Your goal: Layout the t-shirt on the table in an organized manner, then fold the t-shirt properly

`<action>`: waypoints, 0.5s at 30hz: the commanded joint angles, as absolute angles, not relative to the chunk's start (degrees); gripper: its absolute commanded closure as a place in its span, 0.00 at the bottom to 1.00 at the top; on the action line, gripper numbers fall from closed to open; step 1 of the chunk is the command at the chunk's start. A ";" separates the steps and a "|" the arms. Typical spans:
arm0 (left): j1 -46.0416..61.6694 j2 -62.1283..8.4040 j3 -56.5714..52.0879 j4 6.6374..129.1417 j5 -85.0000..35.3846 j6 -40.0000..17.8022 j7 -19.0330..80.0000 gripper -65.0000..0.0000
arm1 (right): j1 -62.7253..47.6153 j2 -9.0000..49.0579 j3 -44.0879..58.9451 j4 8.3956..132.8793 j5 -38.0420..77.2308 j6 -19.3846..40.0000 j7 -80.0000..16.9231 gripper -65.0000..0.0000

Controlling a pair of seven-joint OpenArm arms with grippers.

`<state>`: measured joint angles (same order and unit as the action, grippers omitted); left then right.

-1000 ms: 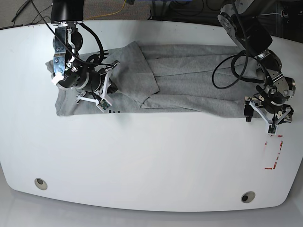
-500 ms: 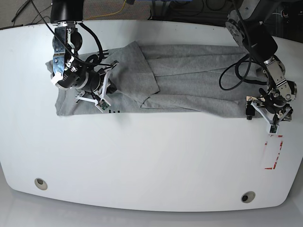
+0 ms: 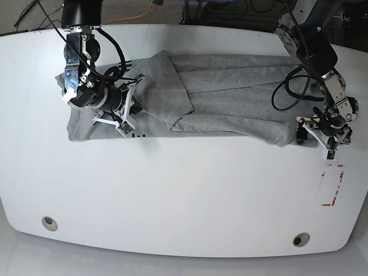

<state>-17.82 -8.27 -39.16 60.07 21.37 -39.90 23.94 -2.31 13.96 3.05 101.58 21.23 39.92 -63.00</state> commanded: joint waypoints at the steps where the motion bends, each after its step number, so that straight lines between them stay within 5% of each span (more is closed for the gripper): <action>1: -18.51 -8.75 -38.99 60.53 22.20 -40.00 24.31 0.00 | -1.45 14.37 3.38 102.64 22.11 40.00 -61.85 1.00; 8: -18.51 -8.57 -38.99 60.53 22.29 -40.00 24.31 0.04 | -1.45 14.37 3.38 102.64 22.11 40.00 -61.85 1.00; 15: -18.51 -8.57 -38.99 60.53 22.20 -40.00 24.31 0.40 | -1.45 14.37 3.38 102.64 22.11 40.00 -61.85 1.00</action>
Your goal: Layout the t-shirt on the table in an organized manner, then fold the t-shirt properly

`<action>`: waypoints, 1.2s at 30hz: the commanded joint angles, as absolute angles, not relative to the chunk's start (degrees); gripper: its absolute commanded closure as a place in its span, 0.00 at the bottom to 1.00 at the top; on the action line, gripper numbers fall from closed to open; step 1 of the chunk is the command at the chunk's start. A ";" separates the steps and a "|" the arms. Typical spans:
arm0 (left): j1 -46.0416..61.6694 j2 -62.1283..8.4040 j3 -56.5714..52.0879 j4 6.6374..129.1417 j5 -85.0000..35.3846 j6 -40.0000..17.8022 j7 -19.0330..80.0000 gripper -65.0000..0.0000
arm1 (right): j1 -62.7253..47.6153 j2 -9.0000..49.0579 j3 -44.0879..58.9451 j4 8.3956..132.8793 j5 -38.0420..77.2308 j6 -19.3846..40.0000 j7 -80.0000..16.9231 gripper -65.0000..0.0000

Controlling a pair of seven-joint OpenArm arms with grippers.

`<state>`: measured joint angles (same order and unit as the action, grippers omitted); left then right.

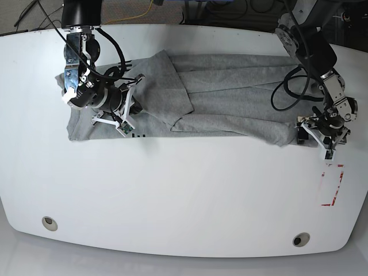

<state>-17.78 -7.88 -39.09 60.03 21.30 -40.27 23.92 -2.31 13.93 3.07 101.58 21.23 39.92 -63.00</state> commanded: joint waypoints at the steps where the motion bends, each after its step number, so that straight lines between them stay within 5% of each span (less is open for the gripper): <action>1: -18.51 -8.57 -38.99 60.53 22.20 -40.00 24.31 0.46 | -1.45 14.37 3.38 102.64 22.11 40.00 -61.85 1.00; 12: -18.51 -8.57 -38.99 60.70 22.20 -40.00 24.31 1.00 | -1.45 14.37 3.38 102.64 22.11 40.00 -61.85 1.00; 24: -18.51 -8.57 -39.08 62.55 22.11 -40.00 24.40 1.00 | -1.45 14.37 3.38 102.55 22.11 40.00 -61.85 1.00; 36: -13.49 -3.30 -38.81 80.04 22.02 -40.00 24.57 1.00 | -1.19 14.37 3.38 100.35 22.29 40.00 -61.85 1.00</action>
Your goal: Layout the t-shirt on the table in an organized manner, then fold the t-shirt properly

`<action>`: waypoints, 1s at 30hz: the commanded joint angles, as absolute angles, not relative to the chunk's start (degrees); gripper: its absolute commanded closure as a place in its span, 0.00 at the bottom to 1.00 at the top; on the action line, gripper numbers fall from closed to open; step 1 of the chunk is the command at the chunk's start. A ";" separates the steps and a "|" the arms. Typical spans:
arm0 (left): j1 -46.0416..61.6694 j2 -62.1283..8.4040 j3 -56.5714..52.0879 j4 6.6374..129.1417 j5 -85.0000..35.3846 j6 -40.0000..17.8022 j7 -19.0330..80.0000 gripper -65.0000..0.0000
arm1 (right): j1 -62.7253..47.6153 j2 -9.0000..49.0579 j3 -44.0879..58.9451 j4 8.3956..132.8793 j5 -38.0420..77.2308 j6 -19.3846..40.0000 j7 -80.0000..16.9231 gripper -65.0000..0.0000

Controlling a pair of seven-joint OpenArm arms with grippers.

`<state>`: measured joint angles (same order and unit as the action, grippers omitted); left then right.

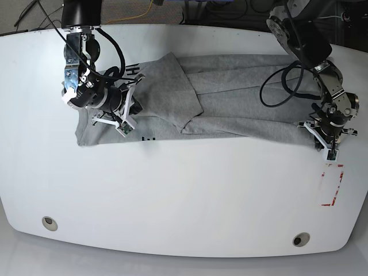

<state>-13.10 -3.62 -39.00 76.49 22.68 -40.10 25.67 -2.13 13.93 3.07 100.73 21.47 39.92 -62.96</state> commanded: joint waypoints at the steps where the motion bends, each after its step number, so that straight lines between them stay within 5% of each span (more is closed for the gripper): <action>1: -12.79 -2.68 -38.81 81.98 22.02 -40.00 24.57 1.00 | -1.10 14.37 3.38 99.47 22.20 40.00 -61.85 1.00; 30: 6.99 -1.89 -38.99 100.44 17.01 -40.00 24.66 1.00 | 0.04 13.93 3.47 96.66 22.55 40.00 -61.76 1.00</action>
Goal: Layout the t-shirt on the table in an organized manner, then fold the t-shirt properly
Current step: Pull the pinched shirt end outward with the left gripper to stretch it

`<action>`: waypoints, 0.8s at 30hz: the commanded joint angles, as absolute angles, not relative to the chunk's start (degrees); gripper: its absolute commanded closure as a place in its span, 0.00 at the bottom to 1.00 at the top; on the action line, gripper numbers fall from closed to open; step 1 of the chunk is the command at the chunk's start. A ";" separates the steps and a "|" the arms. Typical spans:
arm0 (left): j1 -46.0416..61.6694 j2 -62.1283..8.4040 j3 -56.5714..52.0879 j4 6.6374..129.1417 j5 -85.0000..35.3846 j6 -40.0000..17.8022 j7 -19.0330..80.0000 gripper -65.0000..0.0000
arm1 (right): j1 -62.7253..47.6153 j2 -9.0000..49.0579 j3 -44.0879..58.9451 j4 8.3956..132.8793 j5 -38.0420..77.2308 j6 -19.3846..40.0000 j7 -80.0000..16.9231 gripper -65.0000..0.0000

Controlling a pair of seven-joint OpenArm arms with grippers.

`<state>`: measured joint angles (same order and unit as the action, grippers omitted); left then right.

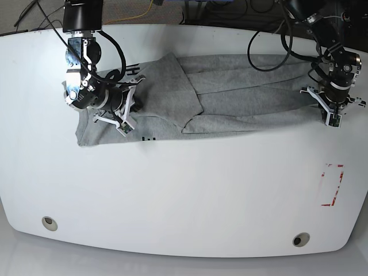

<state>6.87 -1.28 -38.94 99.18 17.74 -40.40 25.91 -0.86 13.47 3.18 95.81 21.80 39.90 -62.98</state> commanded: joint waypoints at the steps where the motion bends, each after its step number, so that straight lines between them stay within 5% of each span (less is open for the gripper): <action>1: 7.69 -1.89 -38.99 100.44 17.01 -40.00 24.66 1.00 | 0.04 13.93 3.47 96.66 22.55 40.00 -61.76 1.00; 19: 10.51 -5.67 -38.90 100.26 17.27 -40.00 33.54 1.00 | 0.13 13.85 3.47 96.66 22.55 40.00 -61.76 1.00; 24: 11.82 -6.46 -38.73 100.26 17.10 -40.00 34.86 0.80 | 0.13 13.85 3.47 96.66 22.55 40.00 -61.76 1.00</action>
<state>11.62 -5.45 -38.54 99.22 17.23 -40.40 34.83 -0.86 13.50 3.18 95.81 21.80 39.92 -62.98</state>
